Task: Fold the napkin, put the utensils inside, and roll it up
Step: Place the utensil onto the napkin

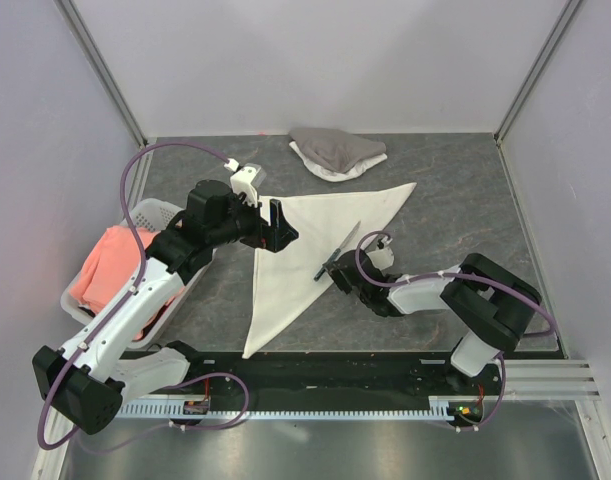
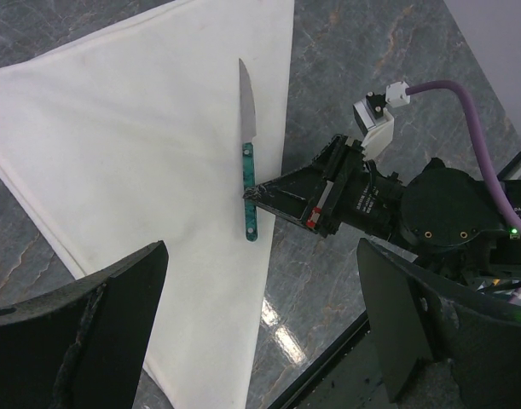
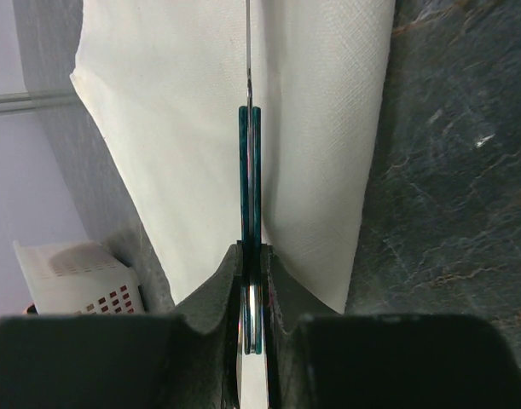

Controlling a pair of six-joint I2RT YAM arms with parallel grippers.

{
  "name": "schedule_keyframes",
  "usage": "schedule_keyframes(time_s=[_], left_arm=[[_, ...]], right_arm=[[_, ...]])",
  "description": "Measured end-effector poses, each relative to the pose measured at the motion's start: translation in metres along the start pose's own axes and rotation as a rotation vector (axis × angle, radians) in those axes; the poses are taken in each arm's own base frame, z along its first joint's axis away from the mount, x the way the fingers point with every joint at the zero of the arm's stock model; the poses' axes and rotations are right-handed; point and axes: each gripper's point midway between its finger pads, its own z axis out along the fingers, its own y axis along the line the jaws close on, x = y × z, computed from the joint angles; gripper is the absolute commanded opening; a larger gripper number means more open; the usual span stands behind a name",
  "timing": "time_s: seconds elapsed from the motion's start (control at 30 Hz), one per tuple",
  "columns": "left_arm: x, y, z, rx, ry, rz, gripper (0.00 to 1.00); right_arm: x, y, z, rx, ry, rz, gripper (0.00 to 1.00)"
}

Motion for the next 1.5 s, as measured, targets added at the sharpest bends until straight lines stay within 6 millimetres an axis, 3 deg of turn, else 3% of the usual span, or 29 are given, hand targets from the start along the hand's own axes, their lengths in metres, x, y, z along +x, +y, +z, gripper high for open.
schedule_keyframes(time_s=[0.33, 0.37, 0.47, 0.7, 0.83, 1.07, 1.3, 1.37, 1.5], left_arm=[[0.000, 0.000, 0.000, 0.000, 0.000, 0.000, 1.00], [0.000, 0.000, 0.000, 0.000, 0.000, 0.000, 1.00], [0.000, 0.000, 0.000, 0.000, 0.000, 0.000, 1.00], [-0.001, 0.000, -0.001, 0.000, -0.003, 0.001, 1.00], [-0.001, 0.000, -0.001, 0.000, -0.003, 0.001, 1.00], [-0.001, 0.000, -0.001, 0.000, -0.003, 0.001, 1.00], [0.000, 0.000, -0.001, 0.000, -0.002, 0.001, 1.00], [0.000, 0.000, 0.000, 0.000, -0.002, 0.000, 1.00], [0.001, 0.001, 0.001, -0.002, 0.004, -0.001, 1.00]], right_arm=[[0.009, 0.001, 0.004, 0.021, 0.039, -0.009, 0.05], [0.010, 0.000, 0.004, 0.026, 0.042, -0.013, 0.13], [0.010, -0.003, 0.004, 0.040, 0.044, -0.024, 0.23], [0.009, -0.009, 0.000, 0.070, 0.048, -0.052, 0.38], [0.008, 0.001, -0.003, 0.055, 0.050, -0.073, 0.49], [-0.005, 0.034, -0.026, -0.020, 0.030, -0.108, 0.58], [-0.043, 0.059, -0.053, -0.084, -0.059, -0.137, 0.63], [-0.069, 0.060, -0.050, -0.079, -0.094, -0.134, 0.63], [-0.150, 0.038, -0.035, 0.001, -0.194, -0.130, 0.63]])
